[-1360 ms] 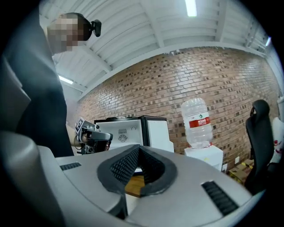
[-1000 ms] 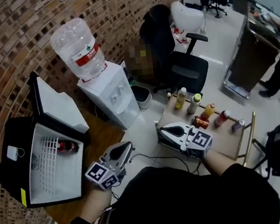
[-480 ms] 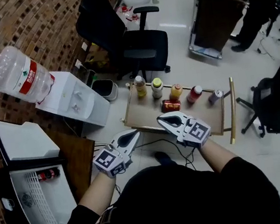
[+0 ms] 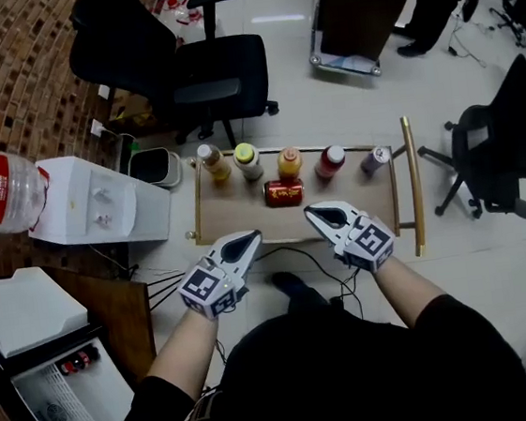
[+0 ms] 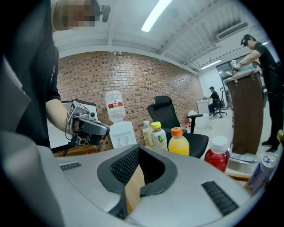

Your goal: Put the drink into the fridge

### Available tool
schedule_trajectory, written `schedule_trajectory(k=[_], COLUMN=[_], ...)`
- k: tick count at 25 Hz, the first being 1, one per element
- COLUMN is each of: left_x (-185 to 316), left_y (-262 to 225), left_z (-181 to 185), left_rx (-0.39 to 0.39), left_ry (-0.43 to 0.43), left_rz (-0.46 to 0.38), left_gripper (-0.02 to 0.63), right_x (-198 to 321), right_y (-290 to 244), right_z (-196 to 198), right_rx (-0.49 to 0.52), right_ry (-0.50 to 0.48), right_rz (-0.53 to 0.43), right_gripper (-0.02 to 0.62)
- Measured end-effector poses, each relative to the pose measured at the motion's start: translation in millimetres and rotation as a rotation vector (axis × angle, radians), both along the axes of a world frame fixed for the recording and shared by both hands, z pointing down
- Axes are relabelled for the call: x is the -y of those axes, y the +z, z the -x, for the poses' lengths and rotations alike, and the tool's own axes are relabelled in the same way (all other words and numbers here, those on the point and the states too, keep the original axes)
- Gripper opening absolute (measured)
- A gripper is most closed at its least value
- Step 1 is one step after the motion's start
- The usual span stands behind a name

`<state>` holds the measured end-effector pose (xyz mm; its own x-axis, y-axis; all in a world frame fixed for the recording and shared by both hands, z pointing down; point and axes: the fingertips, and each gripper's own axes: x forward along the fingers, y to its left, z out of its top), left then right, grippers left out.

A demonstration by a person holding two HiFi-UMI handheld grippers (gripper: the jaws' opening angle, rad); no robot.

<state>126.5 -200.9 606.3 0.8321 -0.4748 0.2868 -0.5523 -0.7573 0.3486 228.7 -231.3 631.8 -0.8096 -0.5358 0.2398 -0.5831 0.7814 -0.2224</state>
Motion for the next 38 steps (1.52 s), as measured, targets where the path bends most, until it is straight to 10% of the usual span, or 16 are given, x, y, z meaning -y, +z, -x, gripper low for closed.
schedule_trajectory(k=[6,10,20,29,38], left_x=[5,1,-7,-20,-29], left_y=[21,22,27,29,34], left_z=[-10,0,20,60,100], left_rx=[0.014,0.016,0.009,0.031,0.044], left_ry=[0.029,0.012,-0.018,-0.077,-0.127], left_rz=[0.020,0.025,0.020,0.035,0.046], left_gripper=[-0.006,-0.006,-0.006,-0.006,-0.006], right_x=[20,24,52,79,97], right_y=[48,76,144,194,210], right_z=[-14,-2,11,35,36], right_rx=[-0.071,-0.113,-0.200,-0.324,-0.397], right_ry=[0.085,0.082,0.295,0.421,0.545], right_rz=[0.094,0.241,0.681,0.931,0.951], right_gripper=[0.018,0.267,0.600,0.606,0.606])
